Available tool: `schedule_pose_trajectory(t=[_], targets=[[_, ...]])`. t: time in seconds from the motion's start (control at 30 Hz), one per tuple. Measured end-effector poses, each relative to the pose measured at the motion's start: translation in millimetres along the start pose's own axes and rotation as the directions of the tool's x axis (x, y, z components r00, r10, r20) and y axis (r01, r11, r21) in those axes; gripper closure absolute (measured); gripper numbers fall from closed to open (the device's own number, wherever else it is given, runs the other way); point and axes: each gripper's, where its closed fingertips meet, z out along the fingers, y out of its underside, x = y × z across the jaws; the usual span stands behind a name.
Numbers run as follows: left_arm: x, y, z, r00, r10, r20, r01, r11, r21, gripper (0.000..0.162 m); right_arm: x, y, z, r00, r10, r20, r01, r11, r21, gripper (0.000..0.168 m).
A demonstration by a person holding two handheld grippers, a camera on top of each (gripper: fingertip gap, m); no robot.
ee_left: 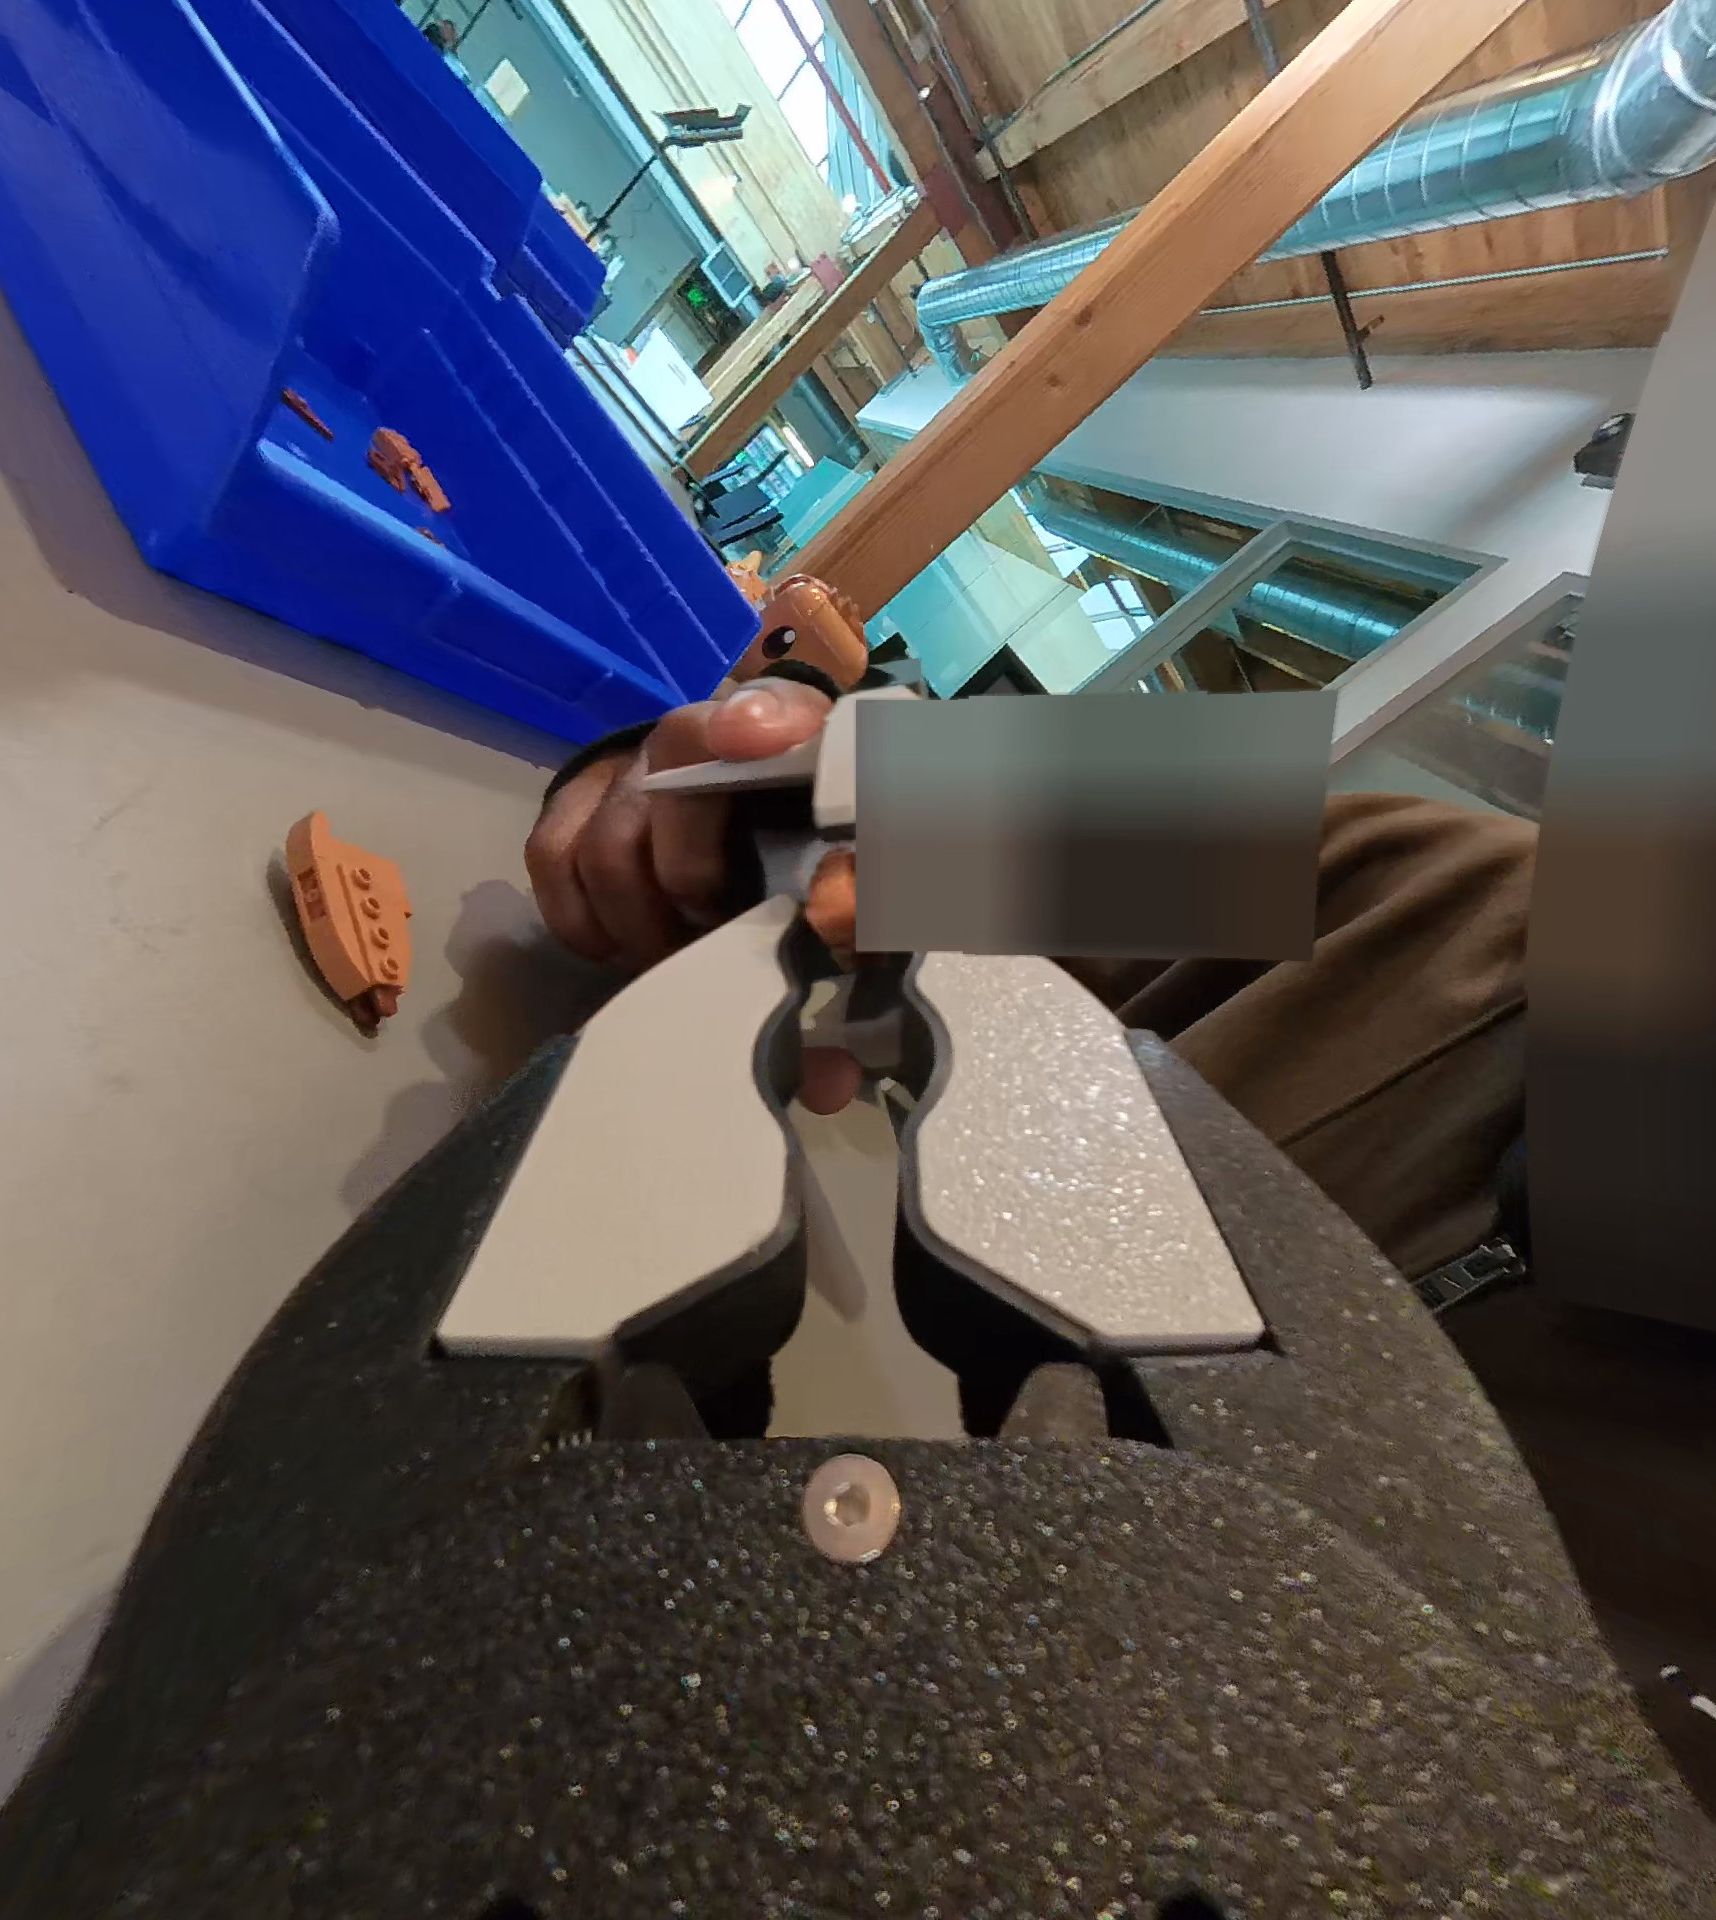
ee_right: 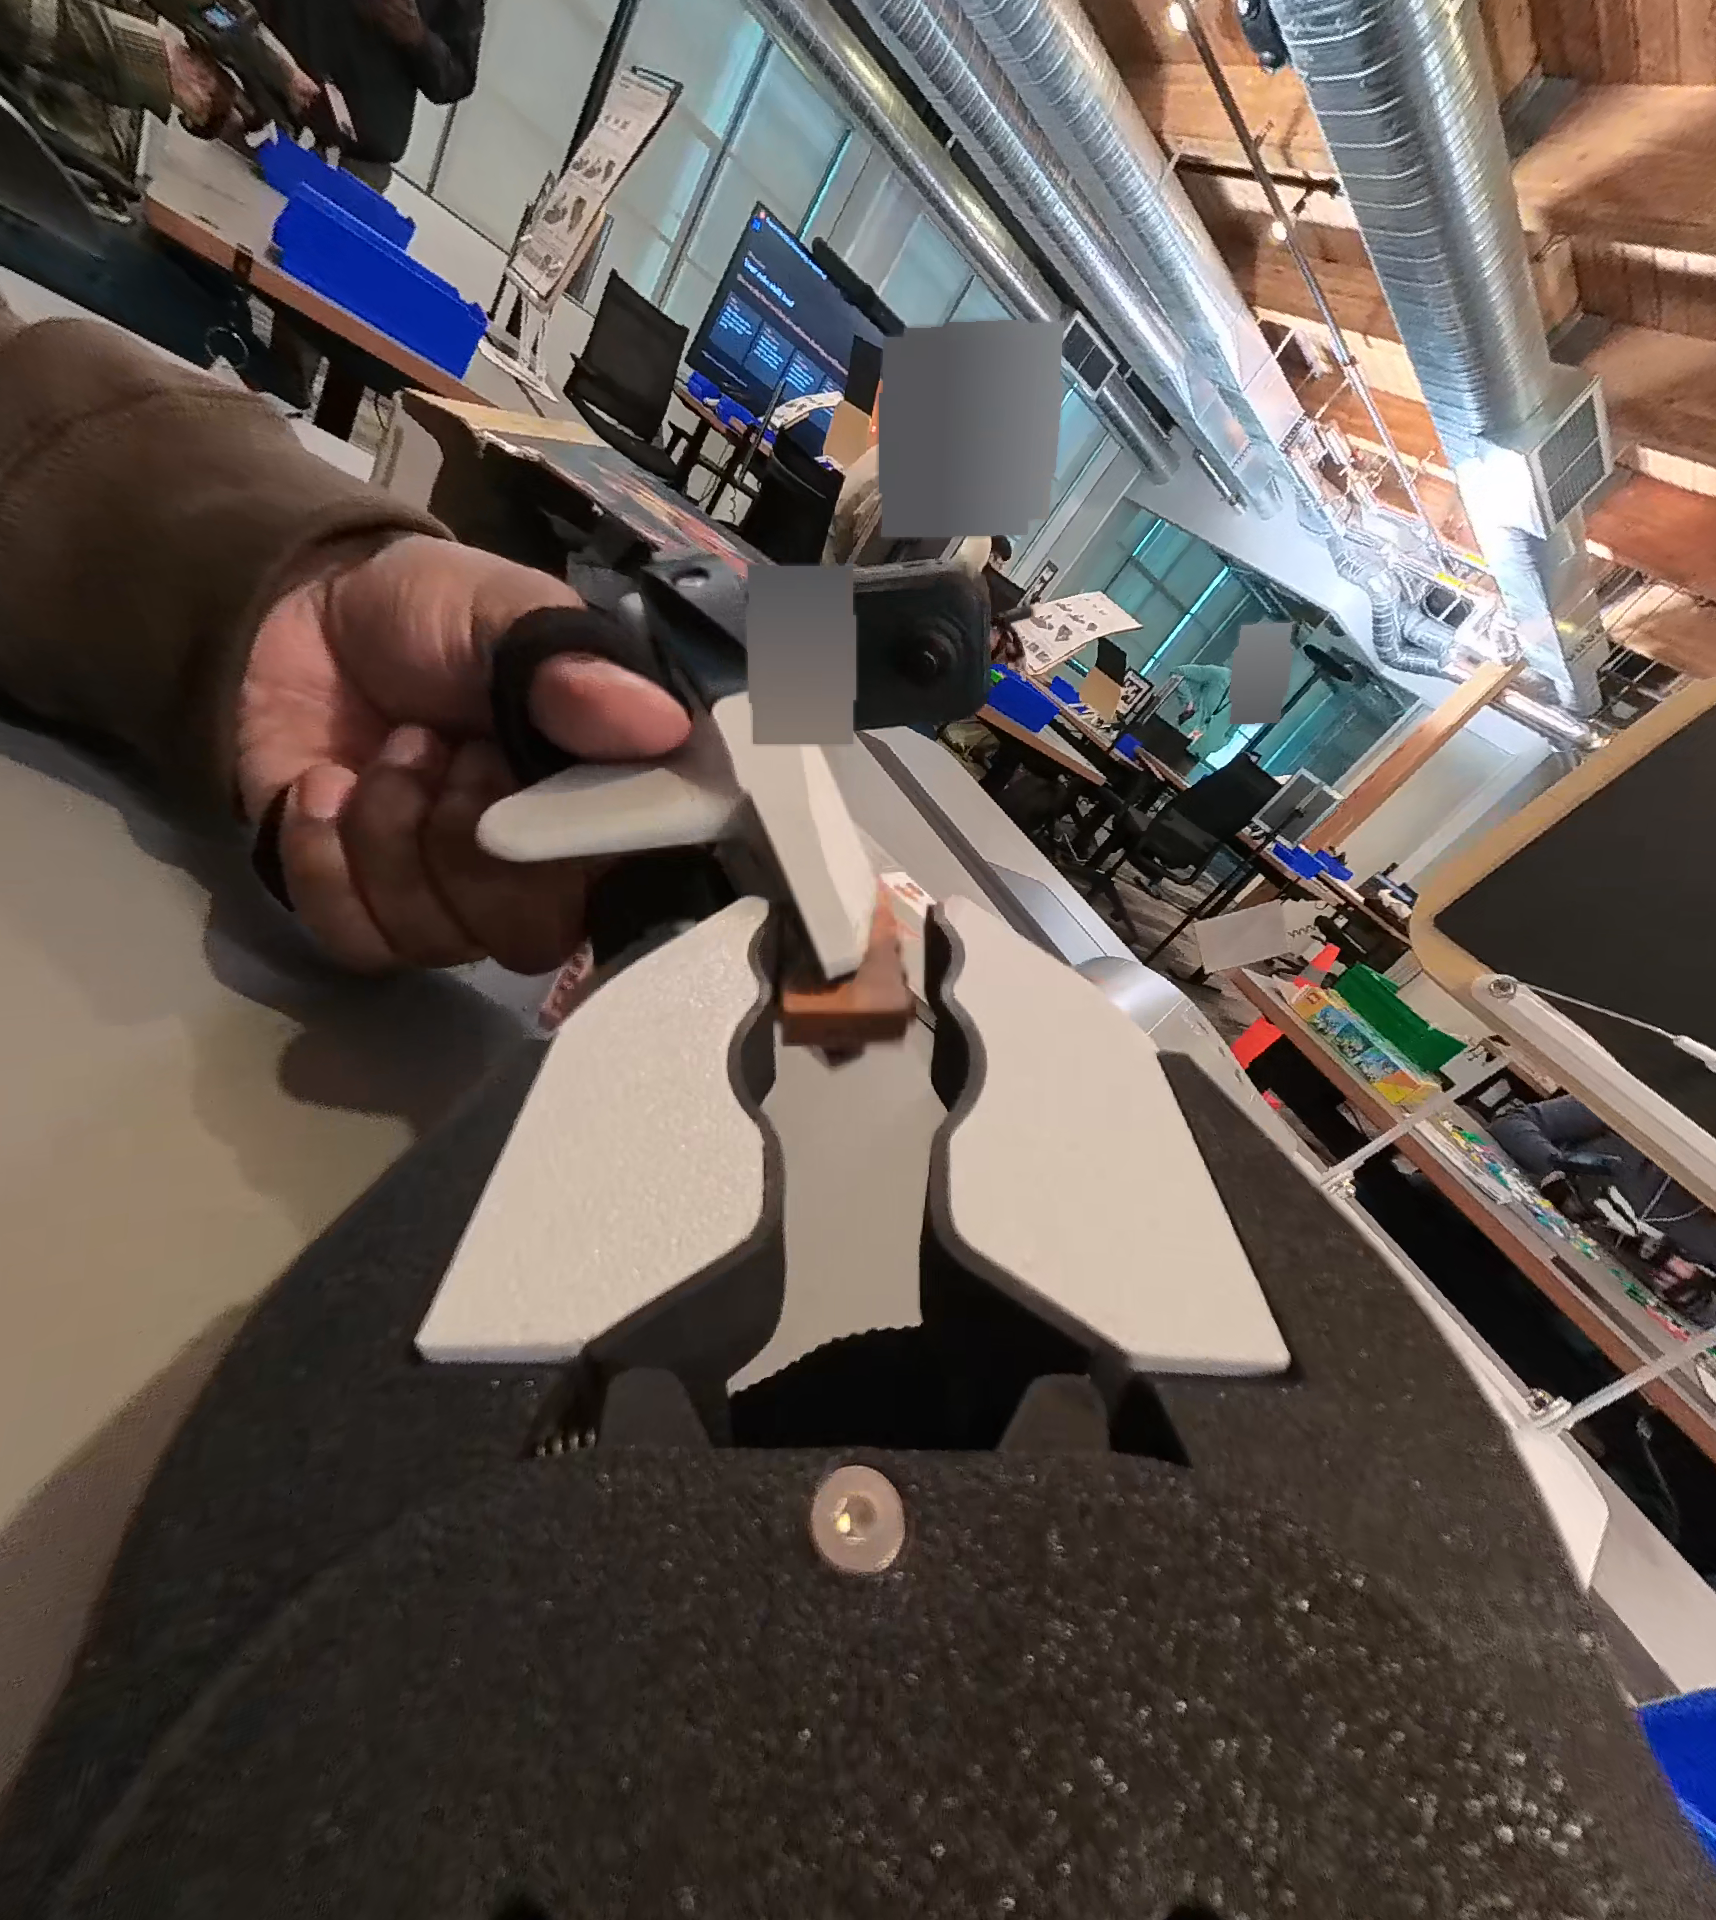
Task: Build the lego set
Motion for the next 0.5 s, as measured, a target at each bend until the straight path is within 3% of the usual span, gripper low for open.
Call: schedule_pose_trajectory(t=[0.3, 0.4, 0.5], targets=[[-3.8, -6.3, -10.5, 0.996, 0.073, 0.061, -0.073, 0.997, 0.006, 0.153, -0.1, 1.6, 1.9, 0.999, 0.032, 0.004, -0.032, 0.999, -0.011, 0.137], [-10.1, -25.4, -38.4, 0.971, 0.159, 0.18, -0.167, 0.985, 0.031, 0.153, -2.4, 11.2, 2.6, 0.999, 0.032, 0.038, -0.029, 0.997, -0.072, 0.135], [-21.4, -43.5, -81.4, 0.886, 0.282, 0.368, -0.302, 0.953, -0.002, 0.153, -10.3, 24.0, 6.3, 0.99, 0.082, 0.111, -0.062, 0.984, -0.169, 0.135]])
